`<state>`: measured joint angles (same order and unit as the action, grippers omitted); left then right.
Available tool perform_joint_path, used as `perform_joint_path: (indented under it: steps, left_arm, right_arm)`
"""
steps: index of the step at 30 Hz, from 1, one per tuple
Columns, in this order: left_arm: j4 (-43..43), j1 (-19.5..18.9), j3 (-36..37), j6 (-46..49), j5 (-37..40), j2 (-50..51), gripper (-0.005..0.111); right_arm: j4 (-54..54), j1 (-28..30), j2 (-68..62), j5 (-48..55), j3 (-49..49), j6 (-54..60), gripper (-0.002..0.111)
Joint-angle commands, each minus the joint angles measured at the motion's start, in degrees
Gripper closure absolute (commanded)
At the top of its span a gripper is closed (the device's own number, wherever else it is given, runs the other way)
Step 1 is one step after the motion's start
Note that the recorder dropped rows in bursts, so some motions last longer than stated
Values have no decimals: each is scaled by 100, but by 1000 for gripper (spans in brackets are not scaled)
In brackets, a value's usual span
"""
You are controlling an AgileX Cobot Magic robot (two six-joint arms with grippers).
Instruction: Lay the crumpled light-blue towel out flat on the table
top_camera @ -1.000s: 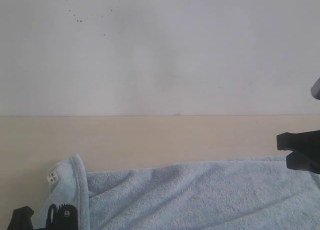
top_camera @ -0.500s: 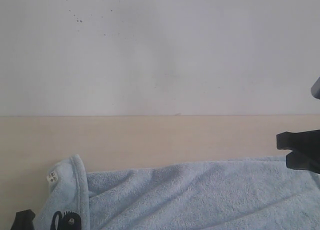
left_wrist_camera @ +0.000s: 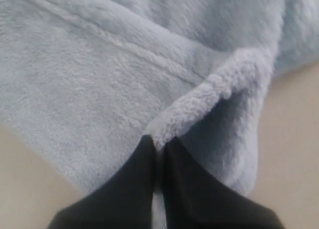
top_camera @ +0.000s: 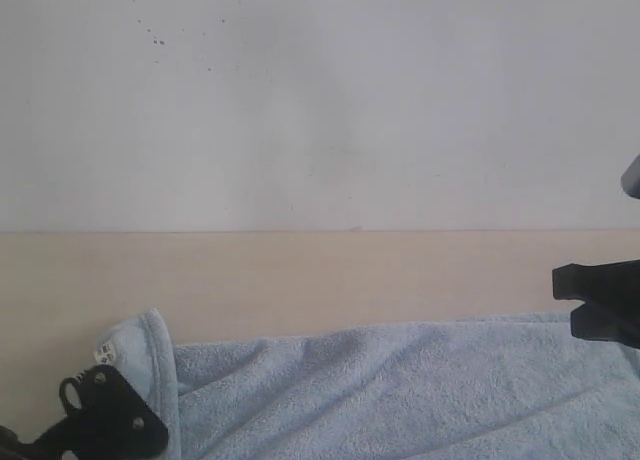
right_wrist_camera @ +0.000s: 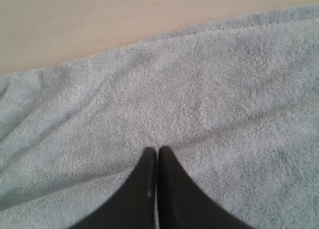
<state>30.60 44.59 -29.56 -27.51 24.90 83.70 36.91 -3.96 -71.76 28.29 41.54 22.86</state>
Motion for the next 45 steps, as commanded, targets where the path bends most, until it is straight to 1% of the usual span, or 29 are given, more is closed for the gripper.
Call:
perform_joint_path:
  steps: [1, 3, 8, 11, 12, 17, 19, 24, 26, 28, 30, 33, 37, 40, 43, 45]
  left_arm:
    - [1300, 2, 24, -3731, 199, -5, 103]
    - [1863, 2, 86, -5051, 521, -15, 103]
    - [2947, 2, 540, -7923, 1115, -377, 103]
    - [3021, 2, 880, -9286, 1660, -889, 103]
    - [2961, 2, 952, -9287, 1778, -1061, 103]
    - [2940, 2, 1049, -9287, 3076, -2234, 103]
    - [3034, 2, 1035, -9287, 3314, -2820, 103]
    - [3140, 2, 1021, -9287, 3471, -4123, 103]
    - [2933, 2, 1021, -9287, 3355, -4524, 103]
    - [2553, 2, 1021, -9072, 3114, -4811, 103]
    - [2136, 2, 1045, -8860, 2956, -4972, 103]
    - [1689, 2, 1081, -8860, 2886, -5038, 103]
    - [1389, 2, 1093, -8886, 2896, -5038, 103]
    - [1360, 2, 1093, -9296, 2989, -5038, 103]
    - [1396, 2, 1093, -9296, 3367, -5038, 103]
    - [1381, 2, 1093, -9296, 3911, -5038, 103]
  right_arm:
    - [7, -4, 49, 57, -36, 74, 109]
    - [22, -4, 49, 45, -36, 84, 109]
    - [46, -4, 49, -37, -36, 84, 109]
    - [154, -4, 49, -112, -36, 84, 109]
    - [188, -4, 49, -154, -36, 84, 109]
    - [306, -4, 49, -351, -36, 112, 109]
    - [306, -4, 49, -386, -36, 112, 109]
    - [306, -4, 49, -386, -36, 112, 109]
    - [306, -4, 49, -374, -36, 112, 109]
    - [306, -4, 49, -297, -36, 144, 109]
    - [306, -4, 49, -195, -36, 191, 109]
    - [306, -4, 49, 26, -36, 326, 109]
    - [306, -4, 49, 231, -36, 481, 109]
    - [306, -4, 49, 315, -36, 492, 109]
    - [306, -4, 49, 326, -36, 508, 109]
    - [306, -4, 49, 326, -36, 519, 109]
